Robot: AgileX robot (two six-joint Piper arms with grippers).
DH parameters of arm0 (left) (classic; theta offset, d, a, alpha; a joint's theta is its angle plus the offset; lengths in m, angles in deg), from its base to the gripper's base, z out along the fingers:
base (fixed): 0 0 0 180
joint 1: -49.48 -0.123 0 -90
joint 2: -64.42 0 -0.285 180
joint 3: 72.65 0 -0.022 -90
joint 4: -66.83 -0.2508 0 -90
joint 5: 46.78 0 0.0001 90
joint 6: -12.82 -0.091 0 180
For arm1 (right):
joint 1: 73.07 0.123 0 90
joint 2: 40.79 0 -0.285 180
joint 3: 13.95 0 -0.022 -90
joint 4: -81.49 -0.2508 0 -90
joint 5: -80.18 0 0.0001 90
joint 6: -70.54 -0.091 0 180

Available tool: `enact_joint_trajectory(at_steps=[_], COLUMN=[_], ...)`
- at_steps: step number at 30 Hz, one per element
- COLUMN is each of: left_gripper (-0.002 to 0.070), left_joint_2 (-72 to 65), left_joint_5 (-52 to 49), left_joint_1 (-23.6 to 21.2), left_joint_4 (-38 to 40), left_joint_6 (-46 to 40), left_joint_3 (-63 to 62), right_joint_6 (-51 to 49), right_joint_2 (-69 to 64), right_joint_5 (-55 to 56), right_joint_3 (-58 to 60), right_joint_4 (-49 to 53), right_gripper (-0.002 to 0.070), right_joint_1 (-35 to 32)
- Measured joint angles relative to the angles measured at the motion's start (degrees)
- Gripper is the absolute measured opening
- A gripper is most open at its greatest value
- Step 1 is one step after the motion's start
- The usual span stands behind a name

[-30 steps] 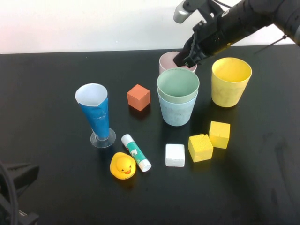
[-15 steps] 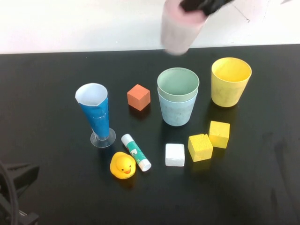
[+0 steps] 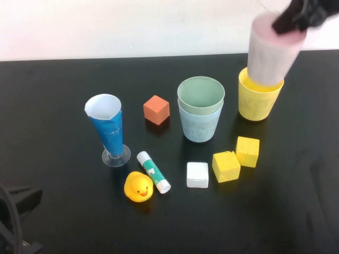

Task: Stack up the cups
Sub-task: Place the pink cup on the yellow cup

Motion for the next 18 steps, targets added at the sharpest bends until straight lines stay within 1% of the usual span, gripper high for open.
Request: enact_joint_trajectory(at_steps=[5, 11, 18], left_gripper=[0.0000, 0.0000, 0.0000], left_joint_2=[0.0, 0.0, 0.0], left_joint_5=[-0.1, -0.3, -1.8], left_joint_1=[0.0, 0.0, 0.0], left_joint_4=[-1.5, -1.6, -1.6], left_joint_6=[0.0, 0.0, 0.0], left_joint_3=[0.0, 0.0, 0.0], right_joint_6=[2.4, 3.3, 2.8], right_joint_2=[0.2, 0.2, 0.2], right_joint_5=[0.0, 3.5, 8.5], right_joint_3=[6.1, 6.7, 6.7], right_joint_4=[-0.5, -3.1, -2.2], right_gripper=[0.0036, 0.0034, 0.0034], right_joint_1=[0.1, 0.1, 0.1])
